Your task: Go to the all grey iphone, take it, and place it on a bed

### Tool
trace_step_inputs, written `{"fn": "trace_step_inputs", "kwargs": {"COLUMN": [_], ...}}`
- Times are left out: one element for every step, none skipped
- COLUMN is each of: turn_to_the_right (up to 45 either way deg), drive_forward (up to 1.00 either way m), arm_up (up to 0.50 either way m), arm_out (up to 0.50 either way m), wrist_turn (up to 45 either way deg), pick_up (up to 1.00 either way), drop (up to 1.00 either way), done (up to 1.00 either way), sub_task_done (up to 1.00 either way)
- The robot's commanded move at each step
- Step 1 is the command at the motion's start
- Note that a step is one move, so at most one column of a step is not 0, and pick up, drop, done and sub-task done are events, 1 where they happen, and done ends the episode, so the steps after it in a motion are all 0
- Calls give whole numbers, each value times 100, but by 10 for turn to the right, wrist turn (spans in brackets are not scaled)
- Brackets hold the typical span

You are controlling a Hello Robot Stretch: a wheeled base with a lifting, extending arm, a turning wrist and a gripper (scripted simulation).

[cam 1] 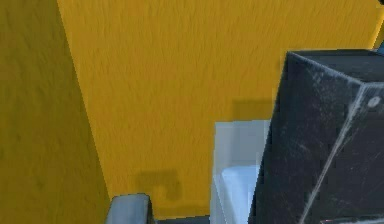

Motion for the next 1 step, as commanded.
{"fn": "trace_step_inputs", "kwargs": {"turn_to_the_right": [0], "drive_forward": [0], "arm_up": [0], "arm_out": [-8], "wrist_turn": [0], "pick_up": [0], "drop": [0], "done": [0], "sub_task_done": [0]}}
